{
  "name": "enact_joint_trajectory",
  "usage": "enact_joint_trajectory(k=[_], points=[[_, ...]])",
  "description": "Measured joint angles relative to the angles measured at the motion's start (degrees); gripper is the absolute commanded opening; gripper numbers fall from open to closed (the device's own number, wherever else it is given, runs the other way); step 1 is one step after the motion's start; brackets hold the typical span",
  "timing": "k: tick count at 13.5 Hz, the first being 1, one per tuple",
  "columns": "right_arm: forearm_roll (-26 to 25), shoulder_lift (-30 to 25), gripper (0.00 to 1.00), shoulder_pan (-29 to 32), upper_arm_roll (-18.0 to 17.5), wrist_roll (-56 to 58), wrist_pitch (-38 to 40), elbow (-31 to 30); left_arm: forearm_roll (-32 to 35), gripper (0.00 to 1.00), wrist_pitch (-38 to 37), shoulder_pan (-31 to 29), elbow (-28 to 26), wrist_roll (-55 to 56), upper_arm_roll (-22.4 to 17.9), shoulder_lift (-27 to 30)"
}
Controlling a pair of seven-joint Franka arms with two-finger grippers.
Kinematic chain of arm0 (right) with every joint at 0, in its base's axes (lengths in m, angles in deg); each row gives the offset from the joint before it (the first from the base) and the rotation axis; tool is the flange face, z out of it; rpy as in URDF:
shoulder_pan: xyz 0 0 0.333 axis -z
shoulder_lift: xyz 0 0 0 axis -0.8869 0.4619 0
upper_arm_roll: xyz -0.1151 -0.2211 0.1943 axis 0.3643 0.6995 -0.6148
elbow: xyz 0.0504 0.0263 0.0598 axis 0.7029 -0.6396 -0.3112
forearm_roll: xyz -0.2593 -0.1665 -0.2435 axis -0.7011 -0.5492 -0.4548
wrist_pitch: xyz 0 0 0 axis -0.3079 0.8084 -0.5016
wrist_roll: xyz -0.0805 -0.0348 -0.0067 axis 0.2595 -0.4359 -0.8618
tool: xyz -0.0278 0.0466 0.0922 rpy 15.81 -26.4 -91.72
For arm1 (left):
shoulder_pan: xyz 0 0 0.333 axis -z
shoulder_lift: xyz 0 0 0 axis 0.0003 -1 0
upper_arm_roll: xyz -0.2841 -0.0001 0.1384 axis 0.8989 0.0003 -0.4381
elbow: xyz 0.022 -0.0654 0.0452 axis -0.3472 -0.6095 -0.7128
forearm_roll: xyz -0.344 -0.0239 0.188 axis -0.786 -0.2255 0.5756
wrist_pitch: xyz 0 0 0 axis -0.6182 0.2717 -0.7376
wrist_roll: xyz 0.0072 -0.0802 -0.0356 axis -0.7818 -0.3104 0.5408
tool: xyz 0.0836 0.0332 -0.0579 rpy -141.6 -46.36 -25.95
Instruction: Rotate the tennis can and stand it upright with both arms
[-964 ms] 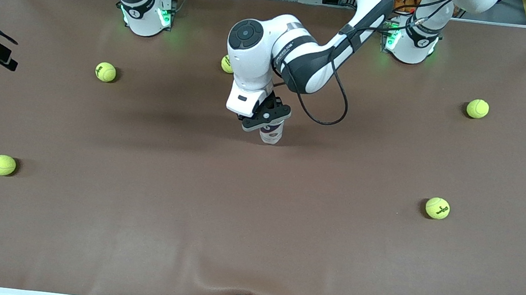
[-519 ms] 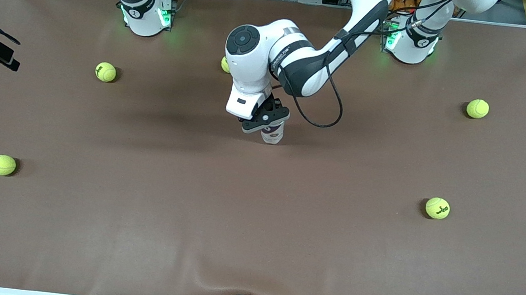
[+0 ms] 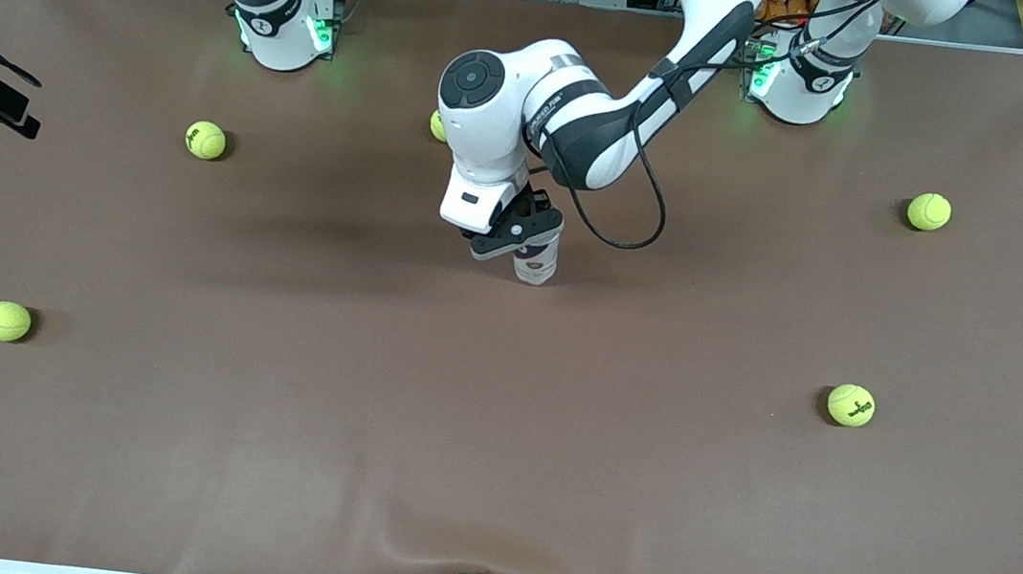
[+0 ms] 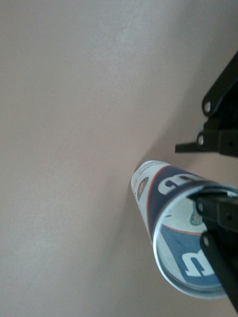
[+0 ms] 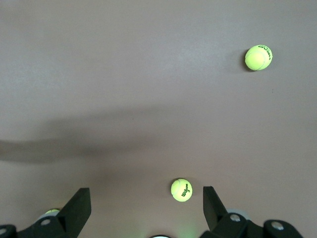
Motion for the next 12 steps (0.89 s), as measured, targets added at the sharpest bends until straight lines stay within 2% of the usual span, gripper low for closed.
enact_joint_trajectory(k=[4, 7, 8, 12], points=[[0.0, 0.0, 1.00, 0.0, 0.0, 0.0, 0.0, 0.0, 0.0, 0.75, 0.0, 0.0, 0.5, 0.1, 0.0, 0.0], [0.0, 0.0, 1.00, 0.0, 0.0, 0.0, 0.0, 0.0, 0.0, 0.85, 0.0, 0.0, 1.0, 0.1, 0.0, 0.3], [0.0, 0.0, 1.00, 0.0, 0.0, 0.0, 0.0, 0.0, 0.0, 1.00, 0.0, 0.0, 1.2, 0.2, 0.0, 0.4], [0.0, 0.0, 1.00, 0.0, -0.1, 0.0, 0.0, 0.0, 0.0, 1.00, -1.6, -0.4, 1.7, 0.2, 0.0, 1.7]])
